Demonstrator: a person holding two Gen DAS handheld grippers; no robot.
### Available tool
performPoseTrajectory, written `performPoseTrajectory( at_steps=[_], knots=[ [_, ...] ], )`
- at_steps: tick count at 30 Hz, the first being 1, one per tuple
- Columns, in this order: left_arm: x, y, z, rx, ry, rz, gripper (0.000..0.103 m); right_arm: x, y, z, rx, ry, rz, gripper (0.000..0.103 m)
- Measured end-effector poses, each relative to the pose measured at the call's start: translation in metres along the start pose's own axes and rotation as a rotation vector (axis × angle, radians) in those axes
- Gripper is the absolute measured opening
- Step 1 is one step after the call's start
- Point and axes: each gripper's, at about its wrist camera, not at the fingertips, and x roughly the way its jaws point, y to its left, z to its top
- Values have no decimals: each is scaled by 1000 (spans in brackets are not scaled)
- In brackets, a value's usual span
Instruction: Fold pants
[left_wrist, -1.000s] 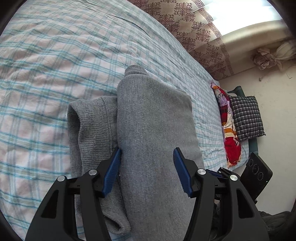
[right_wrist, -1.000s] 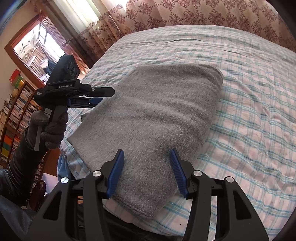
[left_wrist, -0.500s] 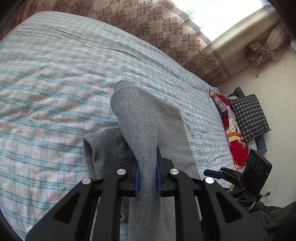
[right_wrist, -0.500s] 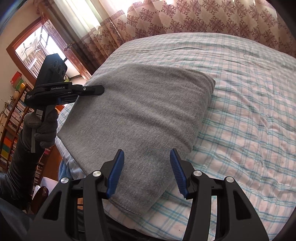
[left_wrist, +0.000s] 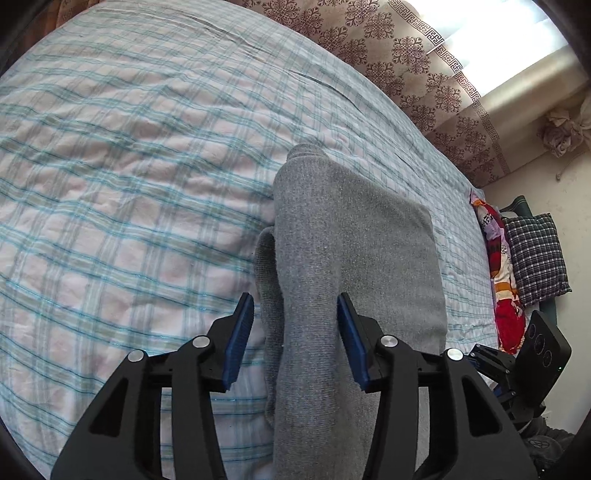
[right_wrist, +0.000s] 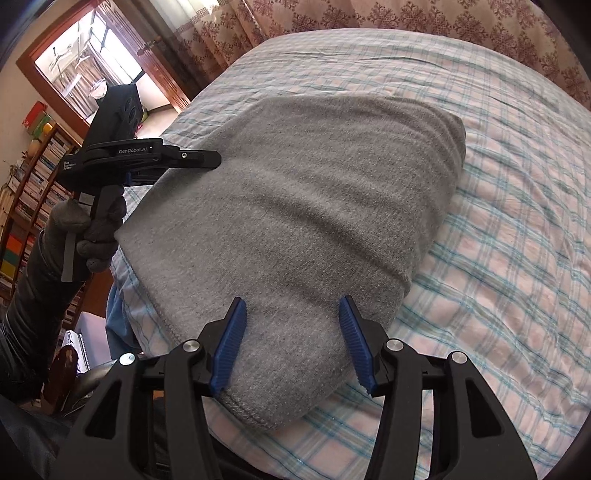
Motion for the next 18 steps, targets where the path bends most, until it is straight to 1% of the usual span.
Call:
performPoseTrajectory(
  at_steps=[2,3,6,8,12,14,16,18],
  knots=[
    [-14,-11,3,50,-39,59,55,-7,-4,7,0,-28,-17,53],
    [-21,-18,3,75,-55,65,55,-11,-7,14,6,-47,-29,53],
    [-41,-44,1,141,-94,45,55,-19,-16,38,22,-110,-51,53],
    [-47,-63,-5,174,-93,20,55,-18,-24,57,17,-148,-72,53],
    [-39,-107,-31,260,-40,-44,55,1,-45,92,56,-168,-115,53],
    [-29,-127,-48,298,10,-76,55,14,-56,105,92,-159,-121,53],
    [-16,-147,-64,348,51,-82,55,26,-66,113,121,-143,-120,53],
    [-1,-164,-79,398,84,-68,55,37,-72,119,136,-130,-127,53]
  ],
)
